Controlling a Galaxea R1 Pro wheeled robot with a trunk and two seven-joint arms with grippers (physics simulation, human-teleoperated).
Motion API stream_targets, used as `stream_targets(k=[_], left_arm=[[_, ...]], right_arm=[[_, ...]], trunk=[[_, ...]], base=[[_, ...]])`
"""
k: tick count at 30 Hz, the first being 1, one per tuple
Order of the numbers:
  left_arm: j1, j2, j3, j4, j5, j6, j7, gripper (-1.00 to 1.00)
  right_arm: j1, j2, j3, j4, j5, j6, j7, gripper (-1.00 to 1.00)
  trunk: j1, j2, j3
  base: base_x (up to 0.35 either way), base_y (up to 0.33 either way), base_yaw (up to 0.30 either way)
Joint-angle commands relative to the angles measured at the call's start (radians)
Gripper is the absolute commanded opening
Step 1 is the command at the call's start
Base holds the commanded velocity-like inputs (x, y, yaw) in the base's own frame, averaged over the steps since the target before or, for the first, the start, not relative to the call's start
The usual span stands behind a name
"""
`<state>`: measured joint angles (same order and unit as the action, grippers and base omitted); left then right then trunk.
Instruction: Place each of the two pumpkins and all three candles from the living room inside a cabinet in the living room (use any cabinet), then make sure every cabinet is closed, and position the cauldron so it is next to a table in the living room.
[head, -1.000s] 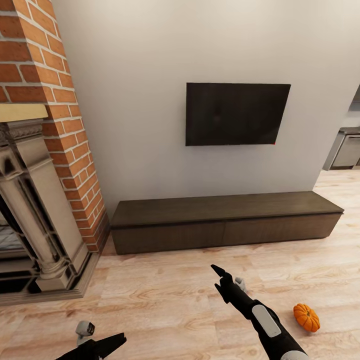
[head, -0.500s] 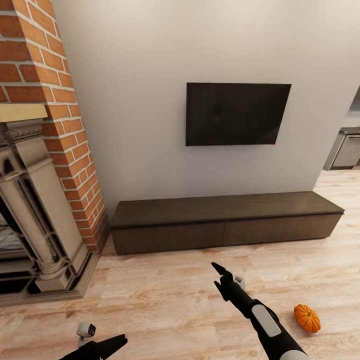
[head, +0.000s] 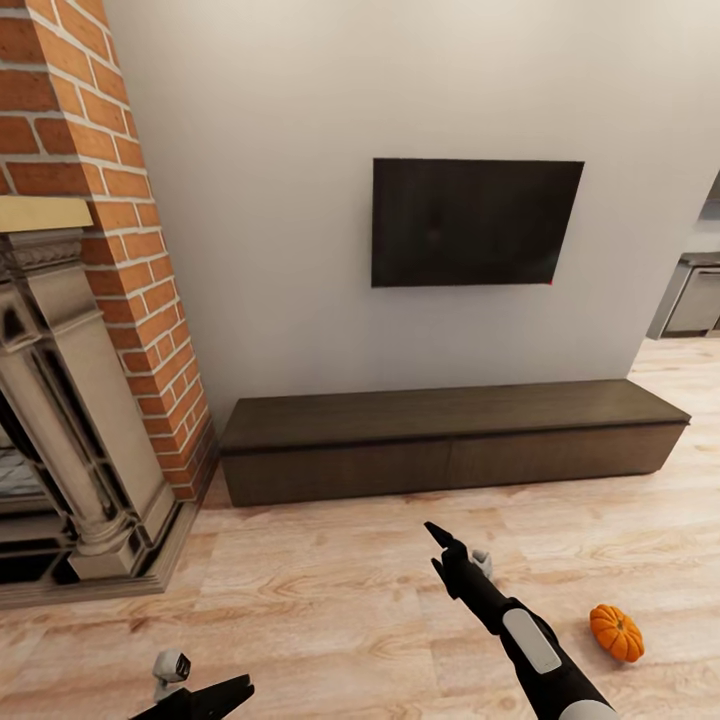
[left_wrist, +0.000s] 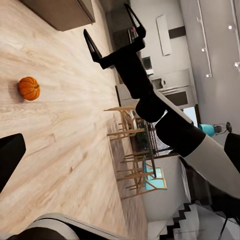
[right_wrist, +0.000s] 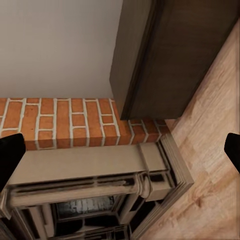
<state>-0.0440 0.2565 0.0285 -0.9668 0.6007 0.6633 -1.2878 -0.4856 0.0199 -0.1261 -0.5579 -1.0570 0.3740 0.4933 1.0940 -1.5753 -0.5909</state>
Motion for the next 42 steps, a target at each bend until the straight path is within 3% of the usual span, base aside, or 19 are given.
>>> stream_targets(k=[1, 8, 27, 35, 39, 42], left_arm=[[0.0, 0.0, -0.001, 0.0, 0.004, 0.01, -0.005, 1.0], [0.0, 0.0, -0.002, 0.0, -0.005, 0.01, -0.038, 1.0], [0.0, 0.001, -0.002, 0.0, -0.008, 0.01, -0.041, 1.0], [0.0, 0.0, -0.002, 0.0, -0.007, 0.01, -0.039, 1.0], [0.0, 0.0, -0.002, 0.0, -0.006, 0.01, -0.039, 1.0], [0.0, 0.0, -0.002, 0.0, -0.006, 0.01, -0.039, 1.0]], right_arm=[[-0.001, 0.001, -0.005, 0.0, -0.007, 0.008, 0.001, 1.0], [-0.001, 0.003, -0.005, 0.0, -0.005, 0.0, 0.001, 1.0], [-0.001, 0.002, -0.003, -0.003, 0.003, -0.011, -0.006, 1.0], [-0.001, 0.004, -0.001, 0.045, 0.006, -0.091, -0.009, 1.0], [-0.001, 0.004, 0.001, 0.081, 0.008, -0.117, 0.004, 1.0], [-0.001, -0.003, 0.001, 0.11, 0.005, -0.115, 0.055, 1.0]], trunk=[[0.004, -0.008, -0.004], [0.031, -0.057, -0.026], [0.104, -0.19, -0.086], [0.134, -0.246, -0.111], [0.15, -0.274, -0.123], [0.161, -0.295, -0.133]], base=[[0.0, 0.0, 0.0], [0.0, 0.0, 0.0], [0.0, 0.0, 0.0], [0.0, 0.0, 0.0], [0.0, 0.0, 0.0], [0.0, 0.0, 0.0]])
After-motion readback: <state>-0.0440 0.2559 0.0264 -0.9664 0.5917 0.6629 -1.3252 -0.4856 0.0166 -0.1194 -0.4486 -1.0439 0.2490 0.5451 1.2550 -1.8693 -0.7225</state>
